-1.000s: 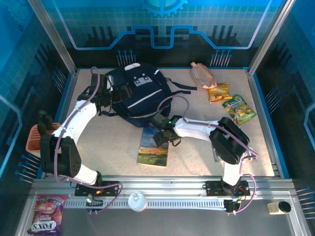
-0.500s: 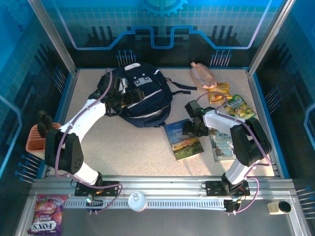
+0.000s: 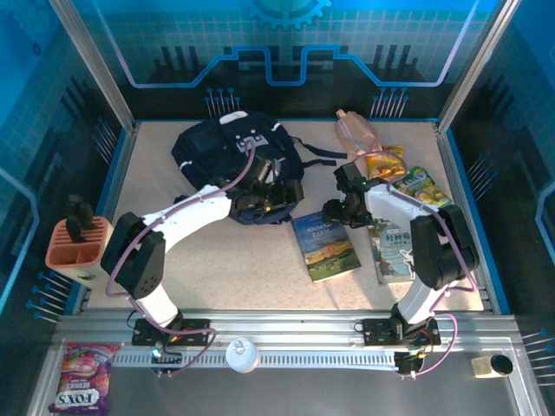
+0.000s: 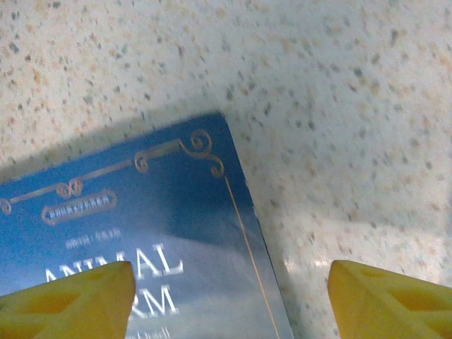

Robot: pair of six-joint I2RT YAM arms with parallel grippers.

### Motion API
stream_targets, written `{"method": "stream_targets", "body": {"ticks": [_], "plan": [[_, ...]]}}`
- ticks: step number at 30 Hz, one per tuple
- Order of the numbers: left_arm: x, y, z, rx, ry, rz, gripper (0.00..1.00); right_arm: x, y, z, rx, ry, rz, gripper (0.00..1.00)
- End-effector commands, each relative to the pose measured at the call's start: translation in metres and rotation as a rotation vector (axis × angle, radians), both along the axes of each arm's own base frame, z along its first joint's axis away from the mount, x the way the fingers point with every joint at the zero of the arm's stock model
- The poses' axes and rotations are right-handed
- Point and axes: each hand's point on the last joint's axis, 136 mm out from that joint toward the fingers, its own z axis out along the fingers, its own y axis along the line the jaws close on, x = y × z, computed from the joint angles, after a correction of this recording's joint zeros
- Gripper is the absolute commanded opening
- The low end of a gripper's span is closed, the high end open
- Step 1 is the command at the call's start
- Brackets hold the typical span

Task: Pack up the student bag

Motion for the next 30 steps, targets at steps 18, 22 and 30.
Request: {"method": "stream_targets", "body": {"ticks": [18,22,30], "plan": [[-0.024,-0.06,-0.06,0.023,0.165,-0.075,0.56,0.004,-0.055,-0.02,-0.043,0.071,-0.22,0.5],[-0.029,-0.064,-0.072,0.035,0.208,-0.106,0.44,0.003,-0.044,0.0,0.045,0.023,-0.203,0.52],[-0.037,-0.068,-0.094,0.055,0.274,-0.154,0.37,-0.026,-0.044,-0.002,0.086,0.076,-0.223,0.44]]}}
